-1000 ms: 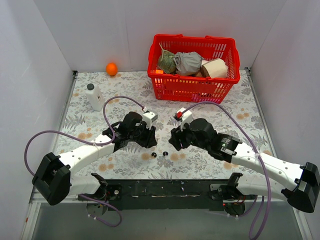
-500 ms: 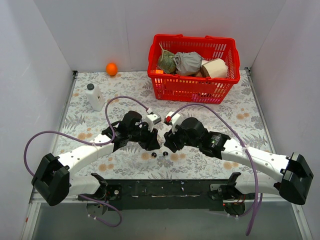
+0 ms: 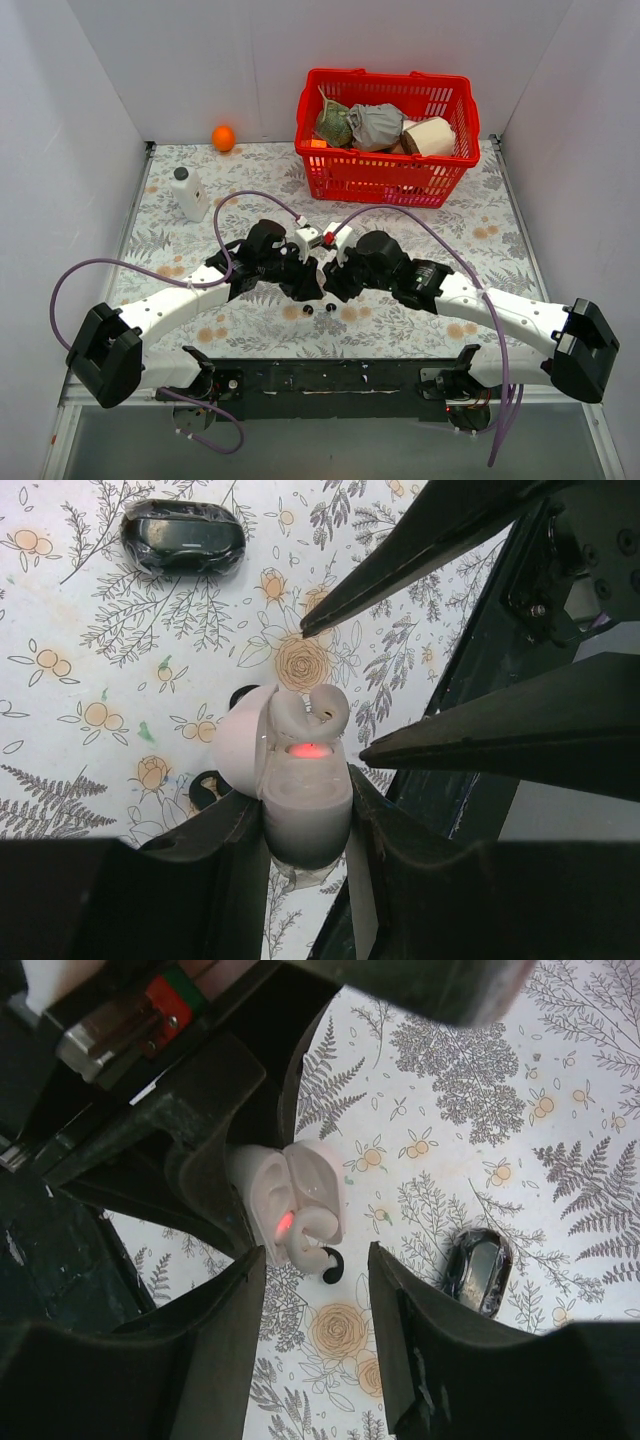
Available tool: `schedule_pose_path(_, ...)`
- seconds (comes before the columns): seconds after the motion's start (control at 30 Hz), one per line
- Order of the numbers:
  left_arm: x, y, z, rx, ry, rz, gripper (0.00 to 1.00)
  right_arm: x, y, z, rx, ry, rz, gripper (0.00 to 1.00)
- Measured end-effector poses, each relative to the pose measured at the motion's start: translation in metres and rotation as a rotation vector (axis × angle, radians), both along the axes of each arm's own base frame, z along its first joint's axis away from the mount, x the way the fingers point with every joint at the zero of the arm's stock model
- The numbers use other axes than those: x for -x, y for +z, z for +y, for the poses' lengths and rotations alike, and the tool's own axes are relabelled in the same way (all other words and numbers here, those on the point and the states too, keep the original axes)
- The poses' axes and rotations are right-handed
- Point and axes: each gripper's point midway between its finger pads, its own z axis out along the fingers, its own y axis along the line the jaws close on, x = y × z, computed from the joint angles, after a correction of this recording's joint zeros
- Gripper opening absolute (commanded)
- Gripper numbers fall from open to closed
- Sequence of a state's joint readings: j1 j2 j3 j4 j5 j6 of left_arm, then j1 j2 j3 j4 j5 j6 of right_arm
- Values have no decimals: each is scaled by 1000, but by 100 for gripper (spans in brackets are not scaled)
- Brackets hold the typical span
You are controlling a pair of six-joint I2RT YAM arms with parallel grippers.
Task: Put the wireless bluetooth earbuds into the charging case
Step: Pick up the earbud from the charging case, then place the earbud at the center of the board.
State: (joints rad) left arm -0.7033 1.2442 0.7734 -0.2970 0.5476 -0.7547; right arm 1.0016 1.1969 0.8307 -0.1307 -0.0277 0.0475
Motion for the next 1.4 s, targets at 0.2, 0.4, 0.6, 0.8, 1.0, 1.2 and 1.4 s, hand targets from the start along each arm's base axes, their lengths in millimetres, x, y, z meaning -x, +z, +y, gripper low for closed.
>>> schedule_pose_path(0.2, 1, 1, -1, 2, -6, 5, 0, -3, -7, 5, 21, 3, 11, 44)
schedule_pose_path(0.4, 1, 1, 0, 0, -6, 9, 0, -3, -11, 5, 31, 1, 17, 29)
schedule_pose_path(0.6, -1, 0, 1, -3, 2, 7, 0, -4, -9, 6, 28, 1, 16, 3)
schedule_pose_path(0.8, -2, 0, 1, -6, 9, 5, 0, -6, -7, 5, 19, -16, 23, 1)
schedule_pose_path(1.0, -5, -1, 2, -11, 24, -1, 0, -29, 32, -8, -146, -135, 27, 1)
schedule_pose_path(1.2, -14, -7, 11, -50, 100, -30, 0, -65, 49, -39, -308, -294, 85, 1)
schedule_pose_path(1.4, -26, 15, 36, -18, 286, -148, 0, -84, -7, -49, -270, -411, 279, 1)
